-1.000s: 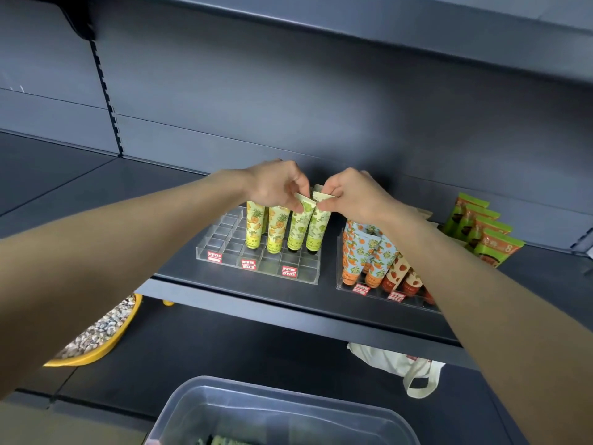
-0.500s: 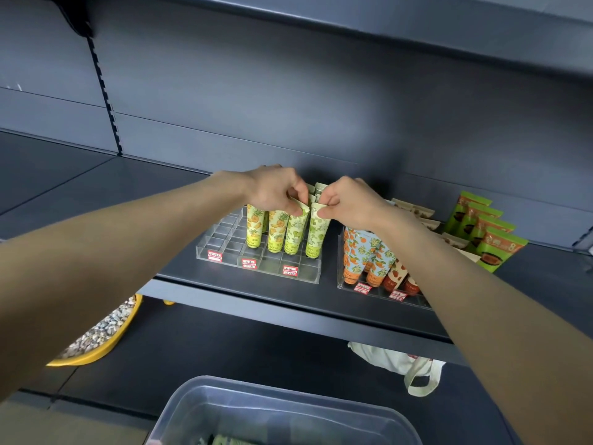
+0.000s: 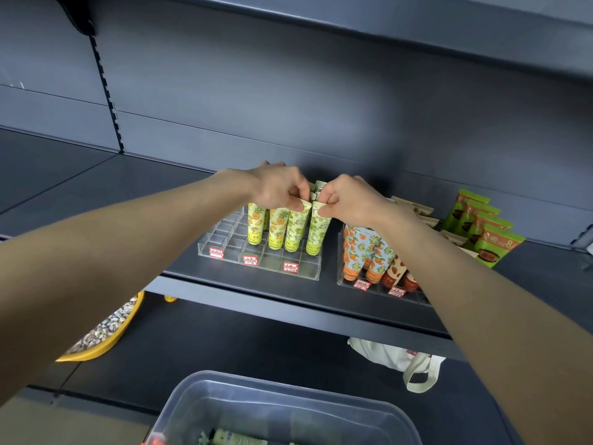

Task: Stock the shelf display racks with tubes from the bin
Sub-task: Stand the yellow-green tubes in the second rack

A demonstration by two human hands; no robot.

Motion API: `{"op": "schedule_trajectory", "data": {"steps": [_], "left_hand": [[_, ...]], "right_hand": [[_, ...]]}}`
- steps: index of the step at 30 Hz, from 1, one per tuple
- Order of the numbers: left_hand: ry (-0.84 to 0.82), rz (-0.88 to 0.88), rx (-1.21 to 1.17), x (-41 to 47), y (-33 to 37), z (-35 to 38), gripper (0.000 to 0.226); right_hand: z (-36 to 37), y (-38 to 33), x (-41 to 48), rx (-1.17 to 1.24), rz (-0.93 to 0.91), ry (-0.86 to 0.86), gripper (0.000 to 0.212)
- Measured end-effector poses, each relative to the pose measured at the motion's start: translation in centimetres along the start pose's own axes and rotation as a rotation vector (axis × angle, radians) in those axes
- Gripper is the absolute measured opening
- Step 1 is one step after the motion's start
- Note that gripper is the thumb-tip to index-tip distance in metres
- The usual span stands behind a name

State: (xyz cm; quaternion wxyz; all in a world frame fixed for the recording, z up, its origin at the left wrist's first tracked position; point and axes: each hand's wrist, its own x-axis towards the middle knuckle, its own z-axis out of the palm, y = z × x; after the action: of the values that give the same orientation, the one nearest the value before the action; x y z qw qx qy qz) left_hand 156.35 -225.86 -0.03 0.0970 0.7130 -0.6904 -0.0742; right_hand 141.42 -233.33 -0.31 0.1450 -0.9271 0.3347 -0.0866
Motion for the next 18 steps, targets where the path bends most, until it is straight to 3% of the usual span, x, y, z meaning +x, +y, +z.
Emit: {"op": "schedule_trajectory", "data": {"steps": [10,15,18], "left_hand": [[0.077,-0.019,-0.047,-1.8,1.2,-2.1,0.018],[0.204,-0.002,-0.139,-5.9,3.1,-1.8,0.017],[0.194,-0.002,-0.188,-9.6,4.2,0.7,0.018]], "right_hand": [[-2.0,-1.3,-1.6,0.029,-0.011,0.080,0.013],[-2.1,-2.5,-5.2,0.055,-0.038,0.123,0.015],[-0.3,-2.1,-8.8,0.080,-0.035,0.104,0.016]]}}
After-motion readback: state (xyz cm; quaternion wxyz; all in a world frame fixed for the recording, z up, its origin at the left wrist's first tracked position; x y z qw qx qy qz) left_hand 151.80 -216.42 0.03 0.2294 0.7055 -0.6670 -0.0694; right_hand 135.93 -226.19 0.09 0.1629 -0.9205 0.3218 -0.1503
